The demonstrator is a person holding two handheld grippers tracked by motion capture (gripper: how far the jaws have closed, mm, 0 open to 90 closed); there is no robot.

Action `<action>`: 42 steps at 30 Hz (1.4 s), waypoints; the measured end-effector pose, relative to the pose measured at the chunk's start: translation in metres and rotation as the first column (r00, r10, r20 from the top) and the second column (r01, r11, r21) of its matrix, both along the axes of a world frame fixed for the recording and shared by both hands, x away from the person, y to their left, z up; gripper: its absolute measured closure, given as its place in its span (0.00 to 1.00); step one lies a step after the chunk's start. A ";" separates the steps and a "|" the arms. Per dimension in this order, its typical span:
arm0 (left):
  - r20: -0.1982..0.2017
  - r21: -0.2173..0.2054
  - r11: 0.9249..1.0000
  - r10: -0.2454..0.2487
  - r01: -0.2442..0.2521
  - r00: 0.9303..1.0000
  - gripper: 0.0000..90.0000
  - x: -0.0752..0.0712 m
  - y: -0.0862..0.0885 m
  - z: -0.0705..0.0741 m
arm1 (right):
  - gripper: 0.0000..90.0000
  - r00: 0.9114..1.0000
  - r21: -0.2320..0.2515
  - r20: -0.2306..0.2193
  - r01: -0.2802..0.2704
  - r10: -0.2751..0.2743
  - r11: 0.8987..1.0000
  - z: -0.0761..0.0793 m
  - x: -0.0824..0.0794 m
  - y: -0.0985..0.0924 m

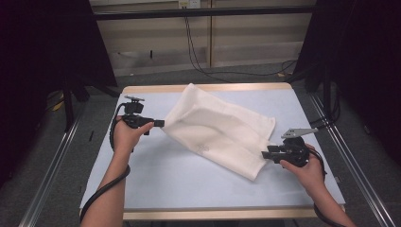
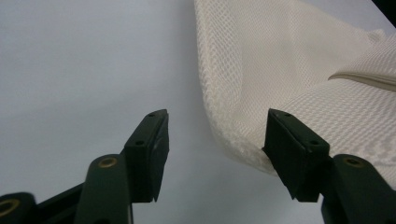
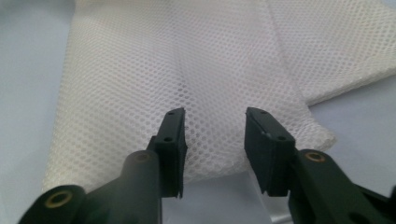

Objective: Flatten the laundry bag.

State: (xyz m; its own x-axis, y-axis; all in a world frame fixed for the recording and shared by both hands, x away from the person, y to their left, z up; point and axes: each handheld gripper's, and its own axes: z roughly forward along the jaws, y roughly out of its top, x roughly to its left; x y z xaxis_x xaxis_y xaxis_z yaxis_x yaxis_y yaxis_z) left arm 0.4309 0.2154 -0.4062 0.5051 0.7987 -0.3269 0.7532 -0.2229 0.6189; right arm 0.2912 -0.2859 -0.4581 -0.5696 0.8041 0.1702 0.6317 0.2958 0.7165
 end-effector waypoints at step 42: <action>0.003 0.028 0.986 -0.167 0.167 0.986 0.39 -0.045 -0.034 -0.033 | 0.70 0.992 -0.068 0.016 0.122 -0.121 0.990 0.004 0.026 -0.005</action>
